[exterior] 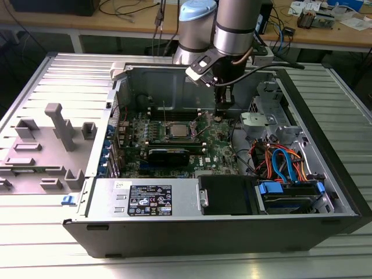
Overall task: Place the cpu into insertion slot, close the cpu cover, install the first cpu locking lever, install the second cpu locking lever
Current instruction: 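Close the cpu cover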
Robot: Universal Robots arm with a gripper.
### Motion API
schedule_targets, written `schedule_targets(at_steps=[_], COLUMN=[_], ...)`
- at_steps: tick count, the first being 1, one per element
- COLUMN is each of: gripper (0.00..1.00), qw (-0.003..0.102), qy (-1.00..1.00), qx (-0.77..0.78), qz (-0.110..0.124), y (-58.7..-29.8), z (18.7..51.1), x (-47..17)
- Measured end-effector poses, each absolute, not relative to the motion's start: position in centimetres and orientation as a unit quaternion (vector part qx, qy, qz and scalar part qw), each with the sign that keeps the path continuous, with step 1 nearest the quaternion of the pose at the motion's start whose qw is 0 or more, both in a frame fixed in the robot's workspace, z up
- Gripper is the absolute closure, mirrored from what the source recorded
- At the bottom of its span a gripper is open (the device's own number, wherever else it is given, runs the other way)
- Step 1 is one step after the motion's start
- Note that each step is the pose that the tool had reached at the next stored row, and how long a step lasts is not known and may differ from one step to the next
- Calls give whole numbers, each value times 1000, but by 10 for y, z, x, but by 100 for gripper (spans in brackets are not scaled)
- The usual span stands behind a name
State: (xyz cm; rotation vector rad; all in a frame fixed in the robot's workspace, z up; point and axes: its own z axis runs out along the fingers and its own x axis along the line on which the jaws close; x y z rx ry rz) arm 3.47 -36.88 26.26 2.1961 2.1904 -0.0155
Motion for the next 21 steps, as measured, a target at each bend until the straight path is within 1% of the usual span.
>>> schedule_targets(at_steps=[2,21], gripper=[89,89], qw=[20,19], qy=[706,706], qx=[708,708], qz=[-5,-5], y=[-369,-369], z=[255,255], x=[35,20])
